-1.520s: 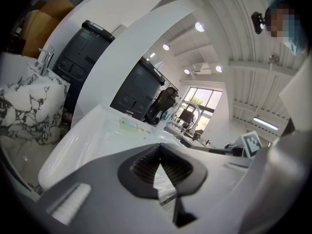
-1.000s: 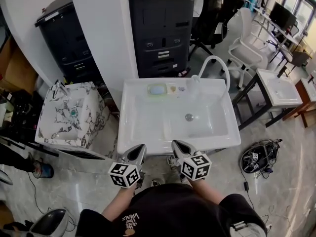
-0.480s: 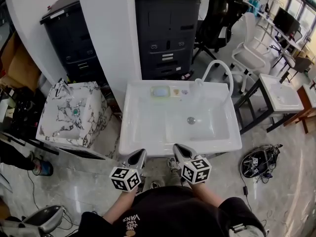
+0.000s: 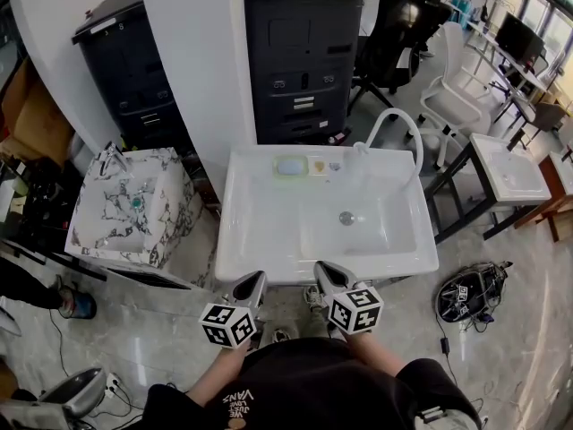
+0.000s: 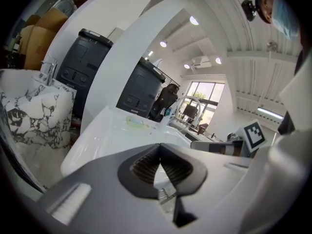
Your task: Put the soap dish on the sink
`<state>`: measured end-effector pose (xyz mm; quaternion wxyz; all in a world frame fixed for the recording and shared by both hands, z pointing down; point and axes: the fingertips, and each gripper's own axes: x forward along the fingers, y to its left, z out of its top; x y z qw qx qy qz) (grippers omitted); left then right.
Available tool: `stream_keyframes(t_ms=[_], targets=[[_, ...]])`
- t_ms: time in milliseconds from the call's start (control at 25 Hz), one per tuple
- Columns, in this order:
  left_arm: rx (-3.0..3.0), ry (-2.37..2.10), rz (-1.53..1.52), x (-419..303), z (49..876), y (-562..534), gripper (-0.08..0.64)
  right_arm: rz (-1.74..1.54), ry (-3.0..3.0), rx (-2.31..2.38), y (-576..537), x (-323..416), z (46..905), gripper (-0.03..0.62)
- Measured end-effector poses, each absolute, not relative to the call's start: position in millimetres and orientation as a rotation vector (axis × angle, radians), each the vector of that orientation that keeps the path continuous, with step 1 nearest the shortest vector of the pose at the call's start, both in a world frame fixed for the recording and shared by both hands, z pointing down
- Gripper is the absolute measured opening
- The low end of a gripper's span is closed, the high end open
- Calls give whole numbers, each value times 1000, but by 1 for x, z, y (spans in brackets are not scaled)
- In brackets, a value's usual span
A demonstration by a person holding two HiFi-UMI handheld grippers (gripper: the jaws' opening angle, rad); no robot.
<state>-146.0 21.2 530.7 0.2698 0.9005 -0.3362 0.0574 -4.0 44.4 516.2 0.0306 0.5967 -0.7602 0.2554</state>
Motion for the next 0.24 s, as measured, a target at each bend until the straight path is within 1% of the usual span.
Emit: stream_keyframes(t_ms=[240], targets=[[2426, -900, 162, -144, 531, 23, 54, 791, -2339, 1849, 46, -2, 517, 2]])
